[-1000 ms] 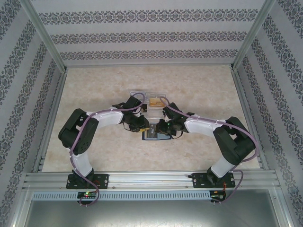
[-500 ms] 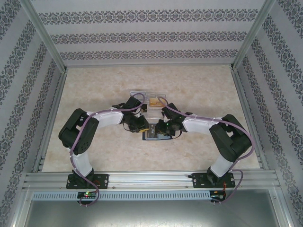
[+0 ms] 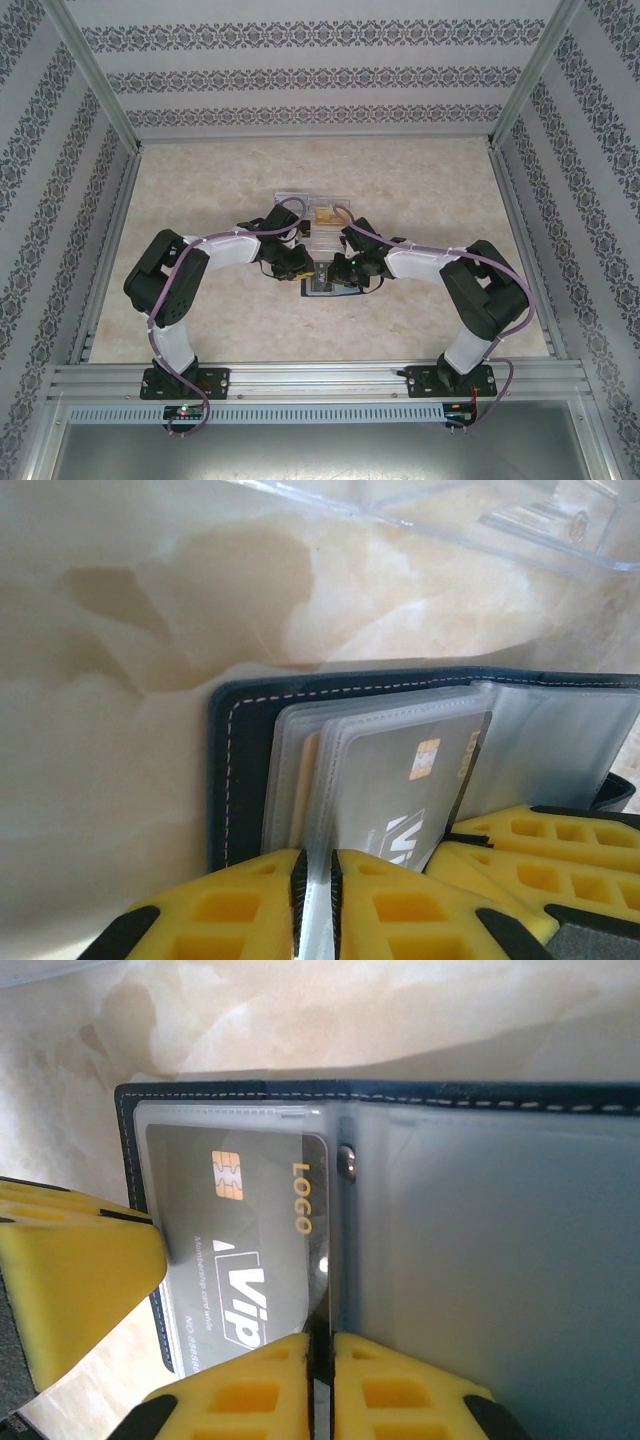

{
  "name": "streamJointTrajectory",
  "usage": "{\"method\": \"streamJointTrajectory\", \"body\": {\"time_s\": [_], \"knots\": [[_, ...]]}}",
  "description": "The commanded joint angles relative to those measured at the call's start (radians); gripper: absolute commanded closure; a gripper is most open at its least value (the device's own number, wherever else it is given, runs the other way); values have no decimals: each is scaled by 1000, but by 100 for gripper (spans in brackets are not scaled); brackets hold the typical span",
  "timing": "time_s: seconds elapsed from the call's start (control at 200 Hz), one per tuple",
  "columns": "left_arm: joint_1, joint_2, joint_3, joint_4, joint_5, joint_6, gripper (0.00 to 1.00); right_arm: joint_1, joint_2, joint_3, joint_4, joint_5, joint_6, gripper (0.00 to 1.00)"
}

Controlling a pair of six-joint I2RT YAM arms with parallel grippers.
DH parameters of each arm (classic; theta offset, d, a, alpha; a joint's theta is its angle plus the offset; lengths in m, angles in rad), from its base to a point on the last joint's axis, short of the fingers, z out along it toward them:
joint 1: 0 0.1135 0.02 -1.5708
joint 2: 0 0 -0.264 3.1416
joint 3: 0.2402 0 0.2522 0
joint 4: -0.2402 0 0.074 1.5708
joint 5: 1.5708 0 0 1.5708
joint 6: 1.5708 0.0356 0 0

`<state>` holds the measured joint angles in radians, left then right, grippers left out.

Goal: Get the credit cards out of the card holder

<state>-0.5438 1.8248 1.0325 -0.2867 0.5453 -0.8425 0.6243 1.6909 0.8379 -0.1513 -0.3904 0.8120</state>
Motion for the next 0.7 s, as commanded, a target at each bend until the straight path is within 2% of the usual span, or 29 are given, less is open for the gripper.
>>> {"method": "streamJointTrajectory", "body": {"time_s": [0.0, 0.175, 0.275, 0.4, 0.694], "knots": [[-16, 36, -31, -26, -17, -3, 82, 4, -13, 3, 30, -7, -13, 91], [-16, 28, -23, -36, -27, -1, 81, -4, -73, -33, 30, 30, -18, 96], [-16, 24, -13, -56, -38, 14, 76, -15, -98, -58, 30, 47, -20, 97], [-17, 21, 4, -78, -48, 31, 75, -27, -107, -78, 31, 57, -22, 97], [-16, -53, 57, -104, -34, 66, 78, -28, -100, -92, 31, 67, -19, 97]]}}
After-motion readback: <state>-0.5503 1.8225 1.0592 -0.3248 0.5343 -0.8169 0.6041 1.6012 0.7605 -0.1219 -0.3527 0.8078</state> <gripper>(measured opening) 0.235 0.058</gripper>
